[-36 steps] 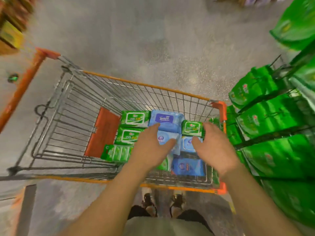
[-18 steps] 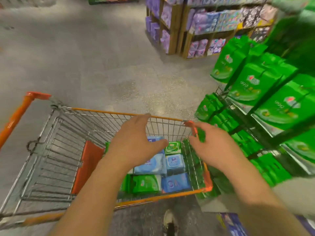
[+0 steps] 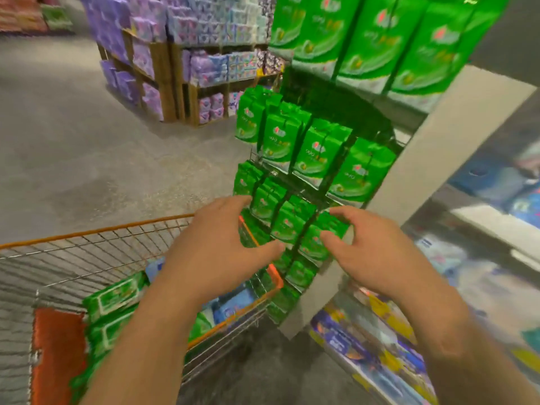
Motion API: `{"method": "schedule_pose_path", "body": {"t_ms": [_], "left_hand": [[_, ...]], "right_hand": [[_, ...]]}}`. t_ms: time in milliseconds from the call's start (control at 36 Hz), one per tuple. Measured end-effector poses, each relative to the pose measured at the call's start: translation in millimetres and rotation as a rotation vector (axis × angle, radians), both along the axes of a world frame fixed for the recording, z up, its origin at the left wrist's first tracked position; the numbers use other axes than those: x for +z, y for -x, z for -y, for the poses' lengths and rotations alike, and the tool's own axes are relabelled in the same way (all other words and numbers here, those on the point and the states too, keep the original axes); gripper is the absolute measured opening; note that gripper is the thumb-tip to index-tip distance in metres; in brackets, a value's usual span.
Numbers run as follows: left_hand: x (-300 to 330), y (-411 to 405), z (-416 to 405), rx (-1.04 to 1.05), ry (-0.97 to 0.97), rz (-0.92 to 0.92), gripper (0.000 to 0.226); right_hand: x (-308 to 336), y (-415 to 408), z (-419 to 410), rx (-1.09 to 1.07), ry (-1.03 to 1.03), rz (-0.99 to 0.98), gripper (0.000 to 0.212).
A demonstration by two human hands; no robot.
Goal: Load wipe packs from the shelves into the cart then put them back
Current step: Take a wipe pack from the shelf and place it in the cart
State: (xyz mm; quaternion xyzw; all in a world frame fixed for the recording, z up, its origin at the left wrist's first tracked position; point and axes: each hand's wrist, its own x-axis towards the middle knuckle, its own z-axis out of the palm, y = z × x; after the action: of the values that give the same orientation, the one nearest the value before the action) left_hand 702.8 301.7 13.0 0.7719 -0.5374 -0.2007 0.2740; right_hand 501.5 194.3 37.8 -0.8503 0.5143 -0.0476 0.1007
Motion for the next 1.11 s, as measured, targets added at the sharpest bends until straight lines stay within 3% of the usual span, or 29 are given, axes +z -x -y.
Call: {"method": "schedule_pose_path", "body": {"t_ms": [444,611,806,1111], "left_hand": [[38.3,226.6,21.7,-0.266,0.066,0.114,0.099],[57.1,329.8,13.8,-0.369,0.104,0.135,0.084],[65.1,430.1,17.0,-0.479,0.133,0.111,0.091],[65.9,532.8,38.6,-0.636,0.153,0.108,0.090]], "right_hand": [[43.1,242.4,-55.7,-0.259,0.068,0.084,0.052],[50.1,345.7,-81.1,-0.363,0.083,0.134,0.050],[55.5,455.2,-110.1,-0.513,0.095,0.194,0.048],[45.1,565.0,-133.6,-0.776,0.028,0.321,0.045]]}}
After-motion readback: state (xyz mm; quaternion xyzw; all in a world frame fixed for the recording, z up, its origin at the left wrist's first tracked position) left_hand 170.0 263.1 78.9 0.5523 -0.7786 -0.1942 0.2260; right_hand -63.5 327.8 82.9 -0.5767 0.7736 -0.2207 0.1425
